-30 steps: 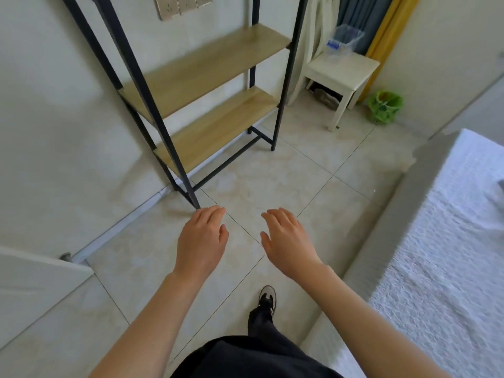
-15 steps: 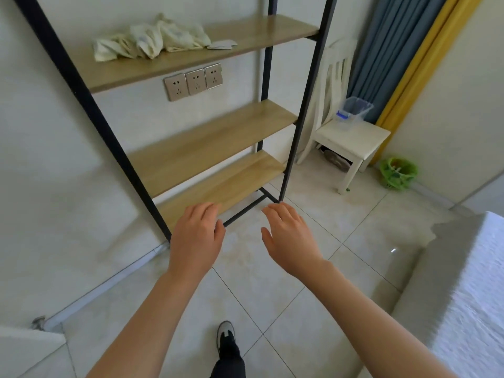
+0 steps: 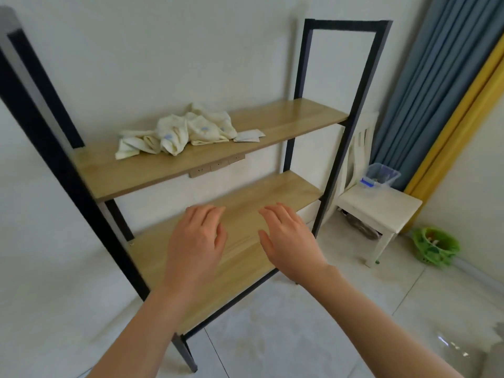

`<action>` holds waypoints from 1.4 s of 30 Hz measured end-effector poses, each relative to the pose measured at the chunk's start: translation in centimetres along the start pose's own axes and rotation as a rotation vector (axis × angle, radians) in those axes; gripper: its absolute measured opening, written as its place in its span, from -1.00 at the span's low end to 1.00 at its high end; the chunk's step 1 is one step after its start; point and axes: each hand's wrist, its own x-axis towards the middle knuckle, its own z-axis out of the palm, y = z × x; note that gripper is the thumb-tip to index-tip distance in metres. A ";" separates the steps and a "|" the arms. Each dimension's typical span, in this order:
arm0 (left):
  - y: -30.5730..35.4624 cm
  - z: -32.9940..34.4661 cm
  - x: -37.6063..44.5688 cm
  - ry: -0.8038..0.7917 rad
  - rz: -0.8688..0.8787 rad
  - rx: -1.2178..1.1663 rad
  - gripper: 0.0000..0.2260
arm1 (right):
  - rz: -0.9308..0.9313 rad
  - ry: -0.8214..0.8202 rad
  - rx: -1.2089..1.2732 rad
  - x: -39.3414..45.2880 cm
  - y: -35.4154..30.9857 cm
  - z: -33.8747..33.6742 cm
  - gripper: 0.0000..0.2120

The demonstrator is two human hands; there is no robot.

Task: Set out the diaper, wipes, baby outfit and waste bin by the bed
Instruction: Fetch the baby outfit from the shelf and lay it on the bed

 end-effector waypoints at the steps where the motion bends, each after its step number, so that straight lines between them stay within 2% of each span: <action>1: -0.4 0.0 1.3 0.018 0.015 0.014 -0.73 | -0.018 0.018 0.002 1.6 0.2 0.0 -0.64; 7: -2.6 0.4 8.5 0.163 0.019 0.095 -0.73 | -0.112 0.085 0.050 10.0 1.8 0.1 -0.62; 14: -4.8 1.4 14.8 0.207 -0.067 0.230 -0.78 | -0.255 0.098 0.102 18.6 5.1 0.9 -0.64; 20: -6.7 1.6 19.2 0.188 -0.231 0.316 -0.81 | -0.371 0.104 0.147 25.4 7.0 1.2 -0.67; 23: -8.2 1.4 21.5 0.137 -0.392 0.341 -0.76 | -0.416 0.048 0.185 29.0 7.1 1.1 -0.66; 28: -11.4 1.6 24.2 0.033 -0.617 0.220 -0.71 | -0.444 -0.059 0.142 33.9 6.1 2.2 -0.66; 39: -15.5 3.1 27.4 -0.152 -0.837 0.000 -0.58 | -0.444 -0.414 0.124 39.4 3.3 5.8 -0.60; 42: -16.1 3.5 27.3 -0.168 -0.860 -0.016 -0.58 | -0.432 -0.439 0.130 39.7 3.6 6.5 -0.71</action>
